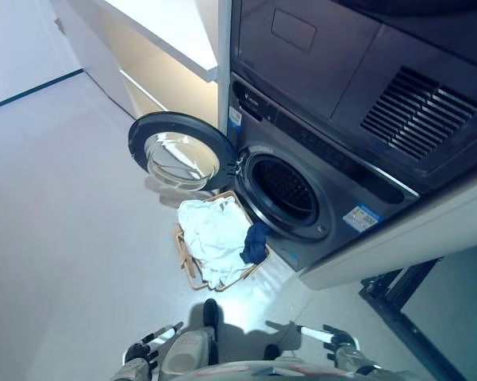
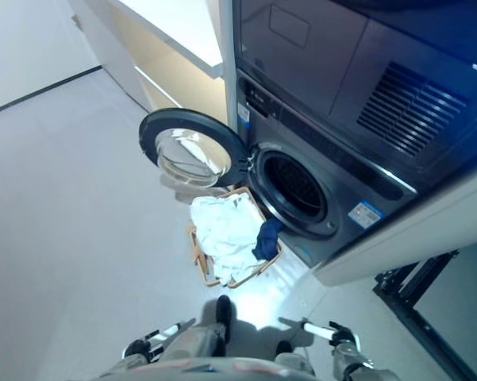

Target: Put the clothes in the basket into the washing machine.

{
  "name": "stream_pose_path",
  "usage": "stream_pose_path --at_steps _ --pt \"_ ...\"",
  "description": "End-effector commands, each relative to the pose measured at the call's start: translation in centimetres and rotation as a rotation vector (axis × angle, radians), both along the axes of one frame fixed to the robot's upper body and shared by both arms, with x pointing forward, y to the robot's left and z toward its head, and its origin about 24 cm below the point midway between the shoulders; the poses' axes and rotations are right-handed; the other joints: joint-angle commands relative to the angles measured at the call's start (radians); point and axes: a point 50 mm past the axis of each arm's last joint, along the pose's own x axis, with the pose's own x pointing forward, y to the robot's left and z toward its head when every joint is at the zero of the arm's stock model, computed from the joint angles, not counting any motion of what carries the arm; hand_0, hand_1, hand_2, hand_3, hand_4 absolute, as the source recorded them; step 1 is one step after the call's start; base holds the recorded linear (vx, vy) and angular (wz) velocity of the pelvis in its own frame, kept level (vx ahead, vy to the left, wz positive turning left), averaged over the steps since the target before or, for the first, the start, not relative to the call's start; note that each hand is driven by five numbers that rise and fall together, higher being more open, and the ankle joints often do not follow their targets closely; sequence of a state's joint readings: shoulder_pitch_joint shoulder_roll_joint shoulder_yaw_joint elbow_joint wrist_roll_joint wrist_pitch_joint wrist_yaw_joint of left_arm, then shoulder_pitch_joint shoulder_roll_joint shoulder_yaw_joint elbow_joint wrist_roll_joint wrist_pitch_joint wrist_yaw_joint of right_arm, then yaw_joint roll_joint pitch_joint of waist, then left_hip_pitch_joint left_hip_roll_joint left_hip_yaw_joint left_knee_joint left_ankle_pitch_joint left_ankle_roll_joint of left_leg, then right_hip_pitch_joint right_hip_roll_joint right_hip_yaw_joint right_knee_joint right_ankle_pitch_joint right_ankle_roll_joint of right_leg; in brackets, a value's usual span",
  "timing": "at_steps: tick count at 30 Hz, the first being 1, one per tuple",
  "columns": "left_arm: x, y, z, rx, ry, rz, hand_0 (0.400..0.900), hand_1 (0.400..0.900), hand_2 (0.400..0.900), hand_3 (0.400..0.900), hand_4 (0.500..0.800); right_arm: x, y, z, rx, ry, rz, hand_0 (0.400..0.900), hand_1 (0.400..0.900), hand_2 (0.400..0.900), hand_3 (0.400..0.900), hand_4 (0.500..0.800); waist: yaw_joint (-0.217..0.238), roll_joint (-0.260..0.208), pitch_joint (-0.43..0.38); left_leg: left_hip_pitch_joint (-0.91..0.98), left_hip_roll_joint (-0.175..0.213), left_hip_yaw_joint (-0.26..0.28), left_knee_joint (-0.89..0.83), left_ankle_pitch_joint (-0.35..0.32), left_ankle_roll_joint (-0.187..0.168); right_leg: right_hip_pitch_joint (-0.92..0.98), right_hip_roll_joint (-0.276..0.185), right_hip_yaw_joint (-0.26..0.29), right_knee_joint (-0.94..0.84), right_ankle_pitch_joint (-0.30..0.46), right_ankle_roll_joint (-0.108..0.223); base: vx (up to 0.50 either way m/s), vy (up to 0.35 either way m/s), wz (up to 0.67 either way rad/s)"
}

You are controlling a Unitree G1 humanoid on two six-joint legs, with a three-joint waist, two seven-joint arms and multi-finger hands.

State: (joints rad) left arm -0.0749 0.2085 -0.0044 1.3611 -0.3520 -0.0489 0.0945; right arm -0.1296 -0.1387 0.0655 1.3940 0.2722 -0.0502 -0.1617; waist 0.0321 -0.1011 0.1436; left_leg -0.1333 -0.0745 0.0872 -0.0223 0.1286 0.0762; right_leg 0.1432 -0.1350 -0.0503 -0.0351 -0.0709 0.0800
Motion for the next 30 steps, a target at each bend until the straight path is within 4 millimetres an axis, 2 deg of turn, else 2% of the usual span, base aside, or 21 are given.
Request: stream_pose_path --at_steps 1,3,5,8,12,14,16,18,21,25,30 --pt "1.3 -0.9 0.1 0.011 -0.017 -0.067 0.900 0.900 0.900 0.900 0.800 4.1 -3.1 2.1 -0.099 -0.156 0.007 0.900 0.900 0.900 0.900 0.800 0.009 0.021 -0.012 -0.053 0.023 -0.048 0.072 -0.110 -0.053 -0.001 0.058 0.005 0.184 -0.075 0.038 0.19 0.291 0.03" --pt "1.9 0.0 0.5 0.037 -0.028 -0.074 0.900 0.900 0.900 0.900 0.800 5.2 -2.6 2.5 -0.081 -0.209 0.002 0.900 0.900 0.900 0.900 0.800 0.006 0.011 0.008 -0.036 0.010 -0.051 0.074 -0.134 -0.031 -0.092 0.043 0.011 0.353 0.022 0.060 0.12 0.281 0.02" --pt "2.9 0.8 1.0 0.065 -0.056 -0.072 0.900 0.900 0.900 0.900 0.800 6.9 -1.8 3.1 -0.070 -0.276 0.028 0.900 0.900 0.900 0.900 0.800 -0.006 0.010 0.048 -0.011 0.004 -0.058 0.077 -0.152 -0.013 -0.167 0.027 0.005 0.490 0.112 0.057 0.07 0.263 0.00" --pt "3.3 1.6 1.3 0.088 -0.067 -0.060 0.900 0.900 0.900 0.900 0.800 8.7 -0.9 3.9 -0.067 -0.337 0.086 0.900 0.900 0.900 0.900 0.800 -0.010 0.029 0.091 0.023 0.009 -0.071 0.074 -0.164 0.001 -0.247 0.022 -0.017 0.584 0.103 0.023 0.08 0.204 -0.05" --pt "4.5 1.7 1.8 0.104 -0.098 -0.065 0.900 0.900 0.900 0.900 0.800 11.5 0.0 5.7 -0.084 -0.446 0.177 0.900 0.900 0.900 0.900 0.800 -0.010 0.048 0.120 0.044 0.023 -0.076 0.050 -0.161 -0.010 -0.307 0.064 -0.023 0.429 0.024 0.011 0.09 0.086 0.00" --pt "5.2 1.6 2.0 0.108 -0.115 -0.073 0.900 0.900 0.900 0.900 0.800 12.5 0.4 6.4 -0.088 -0.485 0.211 0.900 0.900 0.900 0.900 0.800 -0.013 0.047 0.133 0.044 0.020 -0.076 0.046 -0.161 -0.018 -0.323 0.088 -0.004 0.302 0.012 0.017 0.07 -0.001 0.15" --pt "5.6 1.5 2.1 0.106 -0.126 -0.078 0.900 0.900 0.900 0.900 0.800 12.9 0.7 6.7 -0.089 -0.503 0.237 0.900 0.900 0.900 0.900 0.800 -0.017 0.044 0.142 0.047 0.010 -0.083 0.053 -0.173 -0.024 -0.322 0.103 0.048 0.143 0.053 0.032 0.09 -0.039 0.28" --pt "5.6 1.2 2.0 0.101 -0.126 -0.081 0.900 0.900 0.900 0.900 0.800 13.1 1.0 6.8 -0.091 -0.511 0.262 0.900 0.900 0.900 0.900 0.800 -0.021 0.040 0.148 0.049 0.002 -0.092 0.065 -0.179 -0.027 -0.321 0.102 0.078 0.094 0.092 0.046 0.08 -0.067 0.26" --pt "6.3 0.9 2.2 0.092 -0.155 -0.075 0.900 0.900 0.900 0.900 0.800 13.8 1.3 7.3 -0.095 -0.530 0.301 0.900 0.900 0.900 0.900 0.800 -0.018 0.036 0.159 0.036 -0.006 -0.111 0.071 -0.178 -0.036 -0.322 0.092 0.092 0.085 0.105 0.045 0.04 -0.133 0.32" --pt "7.5 -0.2 2.4 0.067 -0.196 -0.052 0.900 0.900 0.900 0.900 0.800 15.9 1.7 8.9 -0.147 -0.579 0.373 0.900 0.900 0.900 0.900 0.800 -0.014 0.060 0.180 -0.016 -0.001 -0.132 0.070 -0.163 -0.050 -0.379 0.088 0.056 0.127 0.095 0.032 0.01 -0.170 0.25" --pt "10.2 -1.7 3.5 0.047 -0.289 -0.036 0.900 0.900 0.900 0.900 0.800 20.7 2.5 13.8 -0.337 -0.729 0.594 0.900 0.900 0.900 0.900 0.800 -0.012 0.095 0.239 -0.129 0.003 -0.158 0.104 -0.142 -0.073 -0.481 0.085 0.018 0.170 0.080 0.012 0.01 -0.162 0.24"
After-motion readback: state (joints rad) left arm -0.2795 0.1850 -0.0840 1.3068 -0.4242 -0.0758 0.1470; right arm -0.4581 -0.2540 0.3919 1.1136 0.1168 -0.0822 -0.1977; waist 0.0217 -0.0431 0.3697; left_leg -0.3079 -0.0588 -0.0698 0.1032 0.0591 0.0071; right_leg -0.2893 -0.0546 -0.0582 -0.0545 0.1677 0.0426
